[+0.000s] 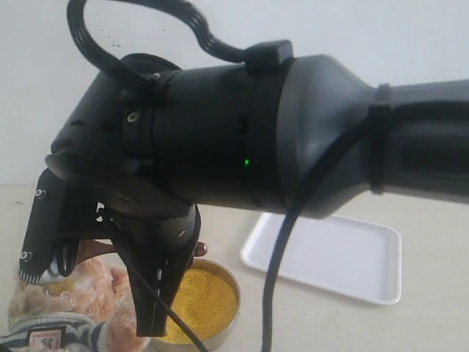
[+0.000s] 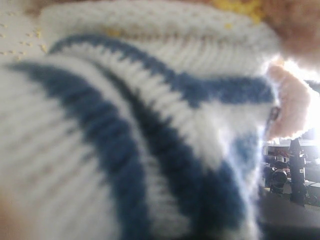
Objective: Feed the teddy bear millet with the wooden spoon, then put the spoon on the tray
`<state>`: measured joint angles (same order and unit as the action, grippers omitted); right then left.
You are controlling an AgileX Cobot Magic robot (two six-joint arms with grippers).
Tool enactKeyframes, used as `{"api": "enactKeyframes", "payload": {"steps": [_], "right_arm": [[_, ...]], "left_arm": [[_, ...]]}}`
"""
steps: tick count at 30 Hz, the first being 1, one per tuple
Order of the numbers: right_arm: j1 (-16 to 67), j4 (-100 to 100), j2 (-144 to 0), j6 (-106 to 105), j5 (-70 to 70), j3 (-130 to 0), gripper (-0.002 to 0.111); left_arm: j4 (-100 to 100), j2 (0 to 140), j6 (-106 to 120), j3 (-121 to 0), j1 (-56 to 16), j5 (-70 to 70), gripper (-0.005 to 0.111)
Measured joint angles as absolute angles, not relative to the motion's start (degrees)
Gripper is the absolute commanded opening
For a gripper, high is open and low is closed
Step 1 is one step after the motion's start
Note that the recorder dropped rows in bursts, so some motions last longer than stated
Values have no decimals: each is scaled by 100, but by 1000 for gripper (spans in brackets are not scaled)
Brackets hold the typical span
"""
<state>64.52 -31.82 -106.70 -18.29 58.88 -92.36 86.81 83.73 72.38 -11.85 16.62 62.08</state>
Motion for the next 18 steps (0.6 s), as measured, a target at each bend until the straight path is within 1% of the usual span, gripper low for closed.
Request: {"api": "enactKeyframes", "payload": {"steps": [7, 14, 18], "right_arm": [[6477, -3241, -10670, -1829, 5959, -9236, 0], [6853, -3786, -10670, -1571, 6022, -9236, 0], [6911, -3837, -10670, -1534, 6033, -9236, 0]], "left_arm": [[8681, 8373, 7241, -1185, 1662, 6208, 4], [8768, 8373, 7255, -1185, 1662, 6217, 4], [8768, 8373, 7255, -1185, 1662, 6217, 4]]}}
